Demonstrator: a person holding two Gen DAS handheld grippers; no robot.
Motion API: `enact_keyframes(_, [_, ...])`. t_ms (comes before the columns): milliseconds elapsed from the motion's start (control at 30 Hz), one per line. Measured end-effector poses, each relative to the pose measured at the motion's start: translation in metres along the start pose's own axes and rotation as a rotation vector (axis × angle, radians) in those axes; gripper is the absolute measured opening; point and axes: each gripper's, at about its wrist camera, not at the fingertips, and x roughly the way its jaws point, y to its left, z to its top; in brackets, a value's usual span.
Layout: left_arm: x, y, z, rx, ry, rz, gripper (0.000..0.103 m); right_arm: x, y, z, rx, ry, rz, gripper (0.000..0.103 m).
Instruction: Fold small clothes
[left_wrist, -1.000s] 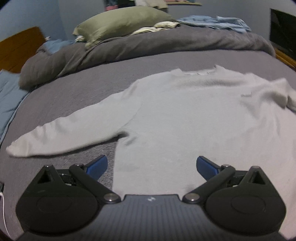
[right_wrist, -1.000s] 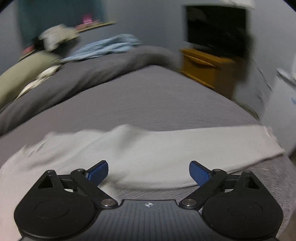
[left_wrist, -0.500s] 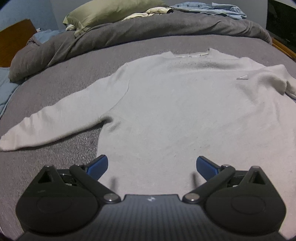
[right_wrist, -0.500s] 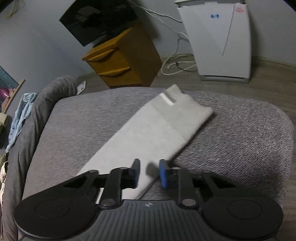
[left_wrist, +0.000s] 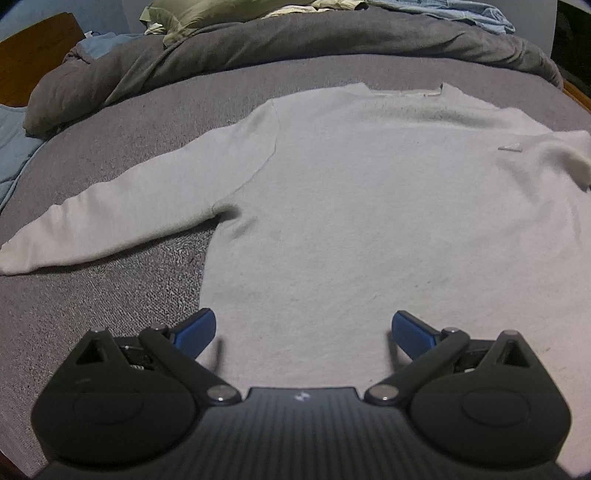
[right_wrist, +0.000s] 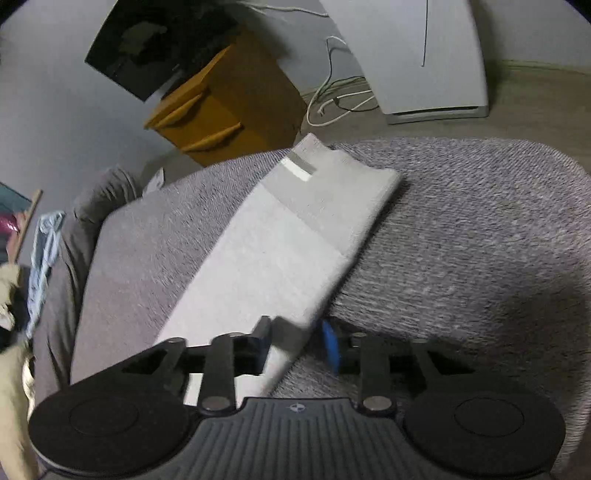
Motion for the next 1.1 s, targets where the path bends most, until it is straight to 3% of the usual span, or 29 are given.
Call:
enact_keyframes(133, [0.009, 0.001, -0.003, 0.000, 0.016, -0.001, 0.103, 0.007, 0.003, 0.004, -0.052, -0.040, -0.012, 0.035])
enact_keyframes(200, [0.015, 0.002, -0.008, -0.013, 0.041, -0.001, 0.103, 0.004, 0.001, 0.004, -0.021, -0.067, -0.013, 0.014])
enact_keyframes(300, [0.021, 0.005, -0.015, -0.036, 0.048, -0.003, 0.103, -0.011, 0.010, -0.001, -0.016, -0.140, 0.025, 0.010])
enact_keyframes(467, [0.027, 0.006, -0.029, -0.062, 0.009, -0.013, 0.103, -0.040, 0.075, -0.031, -0.318, -0.271, 0.111, 0.009])
enact_keyframes(600, [0.026, 0.005, -0.026, -0.033, 0.019, -0.016, 0.103, -0.066, 0.138, -0.086, -0.642, -0.338, 0.227, 0.009])
enact_keyframes(767, [0.021, 0.006, -0.013, -0.037, 0.067, -0.005, 0.103, -0.100, 0.196, -0.179, -0.961, -0.344, 0.446, 0.008])
enact_keyframes(967, [0.007, 0.011, 0.006, -0.034, 0.015, 0.022, 0.103, -0.131, 0.233, -0.322, -1.286, -0.259, 0.658, 0.008])
enact_keyframes(1100, [-0.006, 0.024, 0.024, -0.079, -0.039, -0.008, 0.103, -0.134, 0.234, -0.413, -1.454, -0.109, 0.731, 0.008])
